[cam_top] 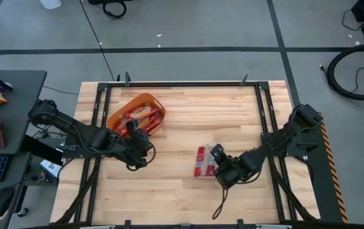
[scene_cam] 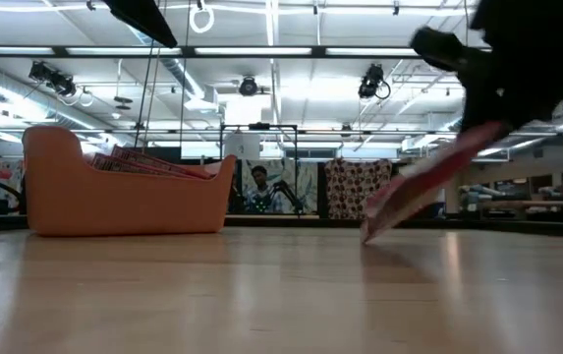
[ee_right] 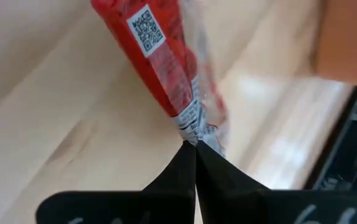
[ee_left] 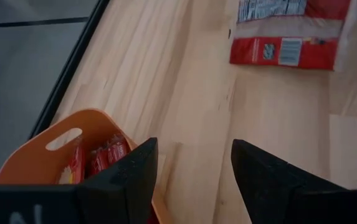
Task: Sort popcorn bags into baskets
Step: Put the red popcorn bag into the orange bin, then return to Home Position
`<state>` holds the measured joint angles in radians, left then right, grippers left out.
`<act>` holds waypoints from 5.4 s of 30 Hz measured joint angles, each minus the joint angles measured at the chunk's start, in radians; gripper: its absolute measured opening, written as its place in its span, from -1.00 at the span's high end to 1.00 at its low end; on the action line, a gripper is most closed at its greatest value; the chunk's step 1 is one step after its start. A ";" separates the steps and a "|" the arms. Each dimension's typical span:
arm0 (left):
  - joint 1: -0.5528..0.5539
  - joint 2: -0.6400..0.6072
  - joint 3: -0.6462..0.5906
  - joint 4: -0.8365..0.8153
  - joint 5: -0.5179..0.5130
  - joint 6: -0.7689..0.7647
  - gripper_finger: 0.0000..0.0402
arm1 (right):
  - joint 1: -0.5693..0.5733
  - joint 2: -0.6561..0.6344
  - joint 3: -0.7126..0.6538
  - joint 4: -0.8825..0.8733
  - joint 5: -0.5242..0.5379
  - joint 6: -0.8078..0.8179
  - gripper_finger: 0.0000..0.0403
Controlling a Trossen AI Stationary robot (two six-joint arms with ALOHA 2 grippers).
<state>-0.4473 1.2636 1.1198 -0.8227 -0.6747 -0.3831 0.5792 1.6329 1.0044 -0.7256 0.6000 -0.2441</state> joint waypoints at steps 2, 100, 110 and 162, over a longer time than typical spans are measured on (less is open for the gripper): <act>0.000 0.000 0.000 0.001 -0.001 -0.004 -0.04 | -0.015 0.000 0.036 -0.001 0.021 -0.015 0.99; 0.270 -0.190 -0.289 -0.214 0.141 -0.445 -0.03 | -0.566 0.180 0.579 -0.187 -0.347 0.119 0.57; 0.667 -0.190 -0.308 -0.116 0.414 -0.286 -0.04 | -0.457 -0.064 0.332 -0.044 -0.265 0.190 0.57; 0.418 -0.318 -0.534 0.662 0.543 0.399 0.26 | -0.533 -0.684 -0.519 0.902 -0.493 0.317 0.57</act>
<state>-0.0295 0.9455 0.5859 -0.1603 -0.1321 0.0162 0.0459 0.9493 0.4855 0.1767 0.1068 0.0732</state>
